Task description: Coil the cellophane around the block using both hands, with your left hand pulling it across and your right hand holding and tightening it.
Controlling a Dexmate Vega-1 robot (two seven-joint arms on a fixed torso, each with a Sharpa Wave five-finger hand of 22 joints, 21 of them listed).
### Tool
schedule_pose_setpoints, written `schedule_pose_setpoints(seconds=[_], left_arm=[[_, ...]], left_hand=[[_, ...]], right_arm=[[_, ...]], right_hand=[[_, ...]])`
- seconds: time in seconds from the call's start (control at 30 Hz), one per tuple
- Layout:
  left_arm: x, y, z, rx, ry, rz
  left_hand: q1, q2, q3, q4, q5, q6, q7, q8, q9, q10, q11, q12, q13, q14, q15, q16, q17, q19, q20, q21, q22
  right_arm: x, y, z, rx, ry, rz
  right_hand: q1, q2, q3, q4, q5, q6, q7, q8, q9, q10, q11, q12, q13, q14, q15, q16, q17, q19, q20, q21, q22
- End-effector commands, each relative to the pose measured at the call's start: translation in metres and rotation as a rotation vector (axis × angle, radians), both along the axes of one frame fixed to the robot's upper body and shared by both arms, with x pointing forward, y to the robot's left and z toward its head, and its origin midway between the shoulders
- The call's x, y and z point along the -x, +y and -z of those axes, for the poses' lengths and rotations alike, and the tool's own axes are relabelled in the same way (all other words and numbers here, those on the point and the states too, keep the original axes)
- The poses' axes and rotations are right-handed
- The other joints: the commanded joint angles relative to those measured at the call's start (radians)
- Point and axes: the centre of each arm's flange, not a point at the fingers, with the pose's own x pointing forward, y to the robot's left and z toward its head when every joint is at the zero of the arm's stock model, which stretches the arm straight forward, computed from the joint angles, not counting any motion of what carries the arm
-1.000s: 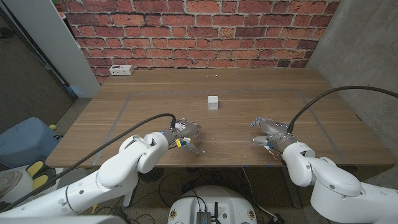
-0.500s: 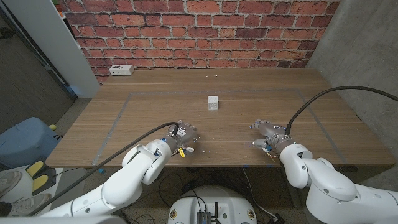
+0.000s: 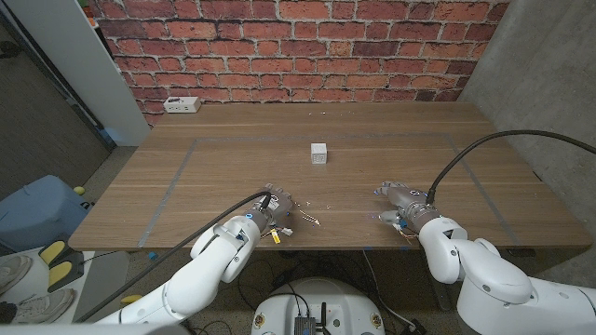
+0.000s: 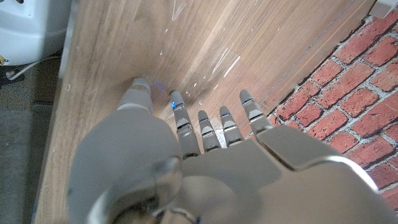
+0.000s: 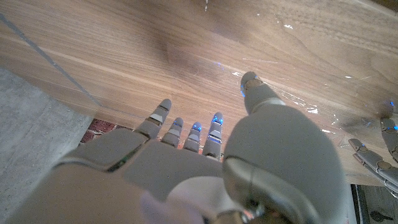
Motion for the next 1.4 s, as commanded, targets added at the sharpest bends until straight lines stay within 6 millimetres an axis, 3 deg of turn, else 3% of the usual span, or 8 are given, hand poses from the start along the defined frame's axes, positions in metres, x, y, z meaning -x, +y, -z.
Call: schedule_pose_setpoints(seconds=[0.03,0.17,0.43,0.57,0.63,0.8,1.07,1.4], left_arm=[[-0.017,0.003,0.01,0.026,-0.054,0.023],[-0.021,0.006,0.009,0.073,-0.121,0.055],[-0.03,0.008,0.003,0.119,-0.104,0.062],[-0.025,0.01,-0.006,0.152,-0.065,0.104],[-0.02,0.013,-0.01,0.183,-0.057,0.142],[-0.009,0.018,-0.019,0.26,-0.032,0.23],[0.012,0.014,-0.026,0.207,0.011,0.239],[0.031,0.006,-0.024,0.045,-0.029,0.098]], left_hand=[[0.059,0.057,0.046,-0.01,-0.01,0.13,0.024,0.037,0.004,0.078,-0.008,0.021,-0.001,0.059,-0.021,0.009,-0.002,0.043,-0.001,0.005,0.005],[0.095,0.105,0.097,-0.002,-0.006,0.278,0.068,0.078,0.008,0.183,-0.002,0.045,-0.002,0.143,-0.053,0.018,-0.001,0.098,-0.013,0.019,0.006],[0.077,0.117,0.131,0.03,-0.017,0.262,0.118,0.08,0.04,0.192,-0.003,0.031,0.0,0.167,-0.067,0.008,0.004,0.117,-0.023,0.025,0.008],[-0.058,0.047,0.075,0.078,-0.03,0.114,0.069,0.005,0.034,0.137,0.012,-0.008,0.001,0.137,-0.045,-0.01,0.004,0.083,-0.012,0.002,0.007],[-0.093,0.031,0.058,0.087,-0.033,0.09,0.065,-0.009,0.032,0.131,0.019,-0.013,0.002,0.133,-0.044,-0.01,0.004,0.076,-0.01,-0.004,0.007],[-0.151,-0.015,0.021,0.089,-0.03,0.022,0.008,-0.045,0.026,0.105,0.019,-0.027,0.003,0.117,-0.021,-0.013,0.004,0.063,0.007,-0.019,0.007],[-0.17,-0.073,-0.009,0.069,-0.015,-0.035,-0.001,-0.071,0.019,0.042,0.03,-0.046,0.004,0.054,0.005,-0.025,0.004,0.032,0.015,-0.044,0.006],[-0.14,-0.11,-0.018,0.036,-0.001,-0.034,-0.029,-0.067,0.016,0.008,0.014,-0.048,0.005,0.016,0.008,-0.024,0.003,0.02,0.016,-0.06,0.006]], right_arm=[[-0.002,0.001,-0.002,-0.002,-0.013,0.011],[-0.004,0.002,-0.004,0.003,-0.008,0.018],[-0.006,0.001,-0.005,-0.004,-0.003,0.037],[-0.006,0.001,-0.005,-0.008,-0.001,0.04],[-0.006,0.001,-0.005,-0.013,-0.003,0.043],[-0.005,0.002,-0.004,-0.017,-0.001,0.036],[-0.006,0.004,-0.005,-0.002,0.011,0.03],[-0.006,0.005,-0.004,-0.004,-0.003,0.017]], right_hand=[[0.016,0.0,0.002,0.007,-0.003,0.002,-0.001,0.001,0.003,-0.007,-0.005,0.003,0.004,-0.001,-0.042,0.006,0.005,0.003,-0.009,-0.001,0.003],[0.017,0.0,0.0,0.009,-0.003,0.005,0.001,0.002,0.004,-0.005,-0.006,0.004,0.004,0.0,-0.043,0.006,0.005,0.003,-0.01,-0.001,0.003],[0.022,0.003,-0.004,0.011,-0.003,0.013,0.001,0.005,0.004,-0.004,-0.005,0.006,0.004,-0.002,-0.043,0.007,0.005,0.003,-0.01,-0.001,0.003],[0.022,0.004,-0.007,0.014,-0.003,0.013,0.004,0.005,0.004,-0.003,-0.005,0.007,0.004,-0.001,-0.043,0.008,0.005,0.004,-0.01,0.0,0.003],[0.02,0.005,-0.01,0.016,-0.003,0.014,0.005,0.005,0.004,-0.003,-0.005,0.007,0.004,-0.001,-0.044,0.009,0.006,0.003,-0.013,0.0,0.003],[0.017,0.007,-0.014,0.021,-0.004,0.015,0.009,0.005,0.004,-0.001,-0.005,0.008,0.004,0.0,-0.045,0.01,0.006,0.005,-0.015,0.0,0.003],[0.016,0.011,-0.021,0.024,-0.004,0.015,0.014,0.004,0.004,-0.006,0.001,0.007,0.004,-0.004,-0.037,0.01,0.007,0.008,-0.006,0.002,0.003],[0.019,0.012,-0.026,0.024,-0.004,0.01,0.011,0.002,0.004,-0.006,-0.001,0.007,0.004,-0.006,-0.039,0.009,0.007,0.005,-0.009,0.0,0.003]])
